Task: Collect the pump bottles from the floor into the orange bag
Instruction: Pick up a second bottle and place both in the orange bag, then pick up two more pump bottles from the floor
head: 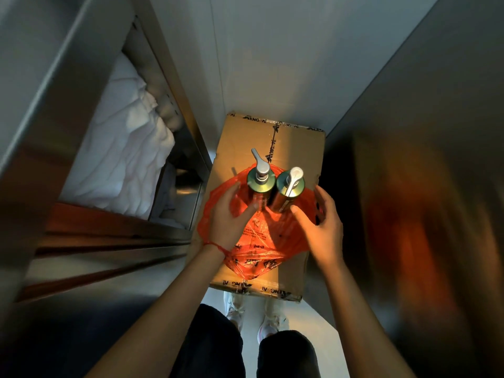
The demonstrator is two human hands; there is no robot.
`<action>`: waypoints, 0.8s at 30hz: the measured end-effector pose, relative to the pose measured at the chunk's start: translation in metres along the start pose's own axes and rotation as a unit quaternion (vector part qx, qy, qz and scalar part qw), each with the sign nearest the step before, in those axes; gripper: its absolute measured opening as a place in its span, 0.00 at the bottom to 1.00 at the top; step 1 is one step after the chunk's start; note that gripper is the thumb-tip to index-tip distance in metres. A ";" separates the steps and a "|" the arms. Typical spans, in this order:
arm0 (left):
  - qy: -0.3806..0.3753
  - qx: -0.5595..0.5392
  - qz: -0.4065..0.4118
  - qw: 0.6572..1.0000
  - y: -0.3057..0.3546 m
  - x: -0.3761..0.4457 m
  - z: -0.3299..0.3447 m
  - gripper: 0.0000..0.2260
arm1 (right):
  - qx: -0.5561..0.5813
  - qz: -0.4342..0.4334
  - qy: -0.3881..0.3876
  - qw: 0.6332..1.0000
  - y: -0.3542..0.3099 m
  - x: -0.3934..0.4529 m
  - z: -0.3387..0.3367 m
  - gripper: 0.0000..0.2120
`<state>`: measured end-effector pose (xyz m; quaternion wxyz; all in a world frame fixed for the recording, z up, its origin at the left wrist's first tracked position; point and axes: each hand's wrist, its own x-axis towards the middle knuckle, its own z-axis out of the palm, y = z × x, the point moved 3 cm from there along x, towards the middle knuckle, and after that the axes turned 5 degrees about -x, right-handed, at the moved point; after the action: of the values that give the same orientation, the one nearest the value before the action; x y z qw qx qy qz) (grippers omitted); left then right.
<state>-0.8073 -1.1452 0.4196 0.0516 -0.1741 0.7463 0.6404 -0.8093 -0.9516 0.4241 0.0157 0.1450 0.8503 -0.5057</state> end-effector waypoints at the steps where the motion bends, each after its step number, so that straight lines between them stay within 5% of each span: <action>1: 0.008 0.019 0.001 1.000 0.001 -0.007 -0.004 0.24 | -0.001 -0.006 -0.001 1.000 -0.003 -0.005 -0.004 0.28; 14: 0.039 0.256 0.082 0.962 0.015 -0.092 -0.031 0.22 | -0.134 -0.128 -0.044 0.982 -0.035 -0.077 -0.036 0.25; 24: 0.185 0.291 0.050 0.937 0.011 -0.219 -0.030 0.23 | -0.194 -0.281 -0.186 0.921 -0.051 -0.145 -0.057 0.24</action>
<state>-0.6015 -1.1302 0.5005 -0.0711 -0.2288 0.9041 0.3539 -0.6772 -0.9581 0.5205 0.0590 -0.2023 0.9192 -0.3328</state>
